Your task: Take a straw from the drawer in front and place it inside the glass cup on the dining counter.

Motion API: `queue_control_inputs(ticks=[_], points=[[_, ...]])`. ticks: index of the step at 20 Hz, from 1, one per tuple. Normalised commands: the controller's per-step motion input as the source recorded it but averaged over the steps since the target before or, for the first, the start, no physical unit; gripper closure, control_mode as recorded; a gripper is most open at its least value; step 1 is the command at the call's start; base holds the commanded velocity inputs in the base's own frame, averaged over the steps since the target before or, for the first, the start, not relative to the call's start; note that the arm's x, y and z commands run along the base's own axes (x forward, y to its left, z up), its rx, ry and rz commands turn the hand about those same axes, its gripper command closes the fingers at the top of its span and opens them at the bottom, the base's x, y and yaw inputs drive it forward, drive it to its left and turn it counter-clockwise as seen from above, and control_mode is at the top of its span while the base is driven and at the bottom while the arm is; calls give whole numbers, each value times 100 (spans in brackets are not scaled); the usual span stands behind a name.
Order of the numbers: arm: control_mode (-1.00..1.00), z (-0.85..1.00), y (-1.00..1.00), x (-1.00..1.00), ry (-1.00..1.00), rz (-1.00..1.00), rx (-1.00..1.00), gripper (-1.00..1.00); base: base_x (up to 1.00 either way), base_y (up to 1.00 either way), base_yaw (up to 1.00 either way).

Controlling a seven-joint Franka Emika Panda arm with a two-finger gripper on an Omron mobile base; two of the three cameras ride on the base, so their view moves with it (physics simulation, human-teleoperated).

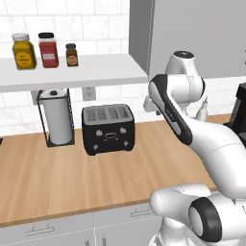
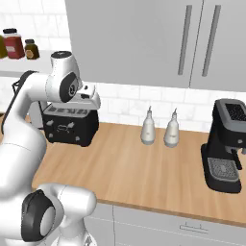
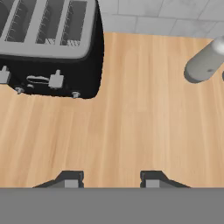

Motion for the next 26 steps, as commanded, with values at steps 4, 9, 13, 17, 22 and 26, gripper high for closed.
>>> queue_control_inputs(ticks=[4, 9, 13, 17, 22, 26], points=[[100, 0, 0, 0, 0, 0, 0, -100, -17, 1, 0], [100, 0, 0, 0, 0, 0, 0, -100, -75, 0, 0], [100, 0, 0, 0, 0, 0, 0, -100, -69, 0, 7], [100, 0, 0, 0, 0, 0, 0, -100, -15, -22, 25], [100, 0, 0, 0, 0, 0, 0, -100, 14, -59, 49], [100, 0, 0, 0, 0, 0, 0, -100, 12, -73, 60]])
